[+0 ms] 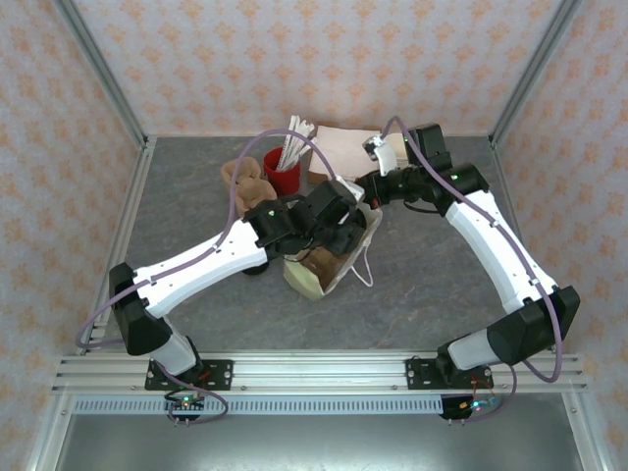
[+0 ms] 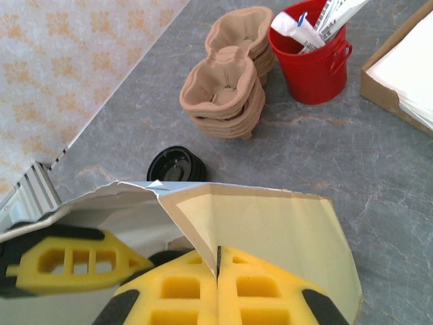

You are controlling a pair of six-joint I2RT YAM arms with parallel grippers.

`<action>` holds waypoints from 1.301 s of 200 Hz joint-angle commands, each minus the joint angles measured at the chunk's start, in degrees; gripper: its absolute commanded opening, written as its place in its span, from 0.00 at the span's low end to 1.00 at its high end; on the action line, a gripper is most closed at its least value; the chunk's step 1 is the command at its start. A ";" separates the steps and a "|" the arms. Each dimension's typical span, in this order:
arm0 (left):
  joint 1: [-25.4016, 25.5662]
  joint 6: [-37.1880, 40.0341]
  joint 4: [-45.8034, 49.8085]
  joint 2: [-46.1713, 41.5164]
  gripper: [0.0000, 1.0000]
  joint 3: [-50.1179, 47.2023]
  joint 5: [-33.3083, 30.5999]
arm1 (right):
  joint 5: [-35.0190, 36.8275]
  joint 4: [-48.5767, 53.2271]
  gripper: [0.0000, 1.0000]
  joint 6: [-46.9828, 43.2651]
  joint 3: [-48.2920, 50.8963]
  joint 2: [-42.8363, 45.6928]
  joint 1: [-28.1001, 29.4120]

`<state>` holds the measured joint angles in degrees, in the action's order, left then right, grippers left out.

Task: Pack the takeout coffee

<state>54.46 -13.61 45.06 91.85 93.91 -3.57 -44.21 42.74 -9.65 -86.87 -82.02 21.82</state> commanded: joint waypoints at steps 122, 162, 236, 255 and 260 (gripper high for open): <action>0.82 -2.49 -2.59 3.17 0.60 -3.52 -12.45 | -2.13 -6.35 0.00 0.79 0.34 0.69 1.73; 0.82 -2.43 -2.52 4.42 0.60 -3.38 -15.52 | -2.60 -5.66 0.00 0.52 0.20 0.93 1.79; 0.73 -2.87 -2.66 6.59 0.60 -3.11 -15.43 | -3.34 -5.66 0.00 0.81 0.19 1.11 1.77; 0.65 -2.92 -2.58 6.92 0.60 -3.29 -15.25 | -3.23 -5.90 0.00 0.90 0.09 1.07 1.82; 0.73 -2.98 -2.52 6.88 0.60 -3.39 -15.27 | -3.18 -5.99 0.00 1.02 0.03 1.07 1.77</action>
<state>55.13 -16.23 42.52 96.18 91.00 -17.63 -42.39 38.52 -8.99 -86.41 -82.13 22.50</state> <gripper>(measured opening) 0.608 0.041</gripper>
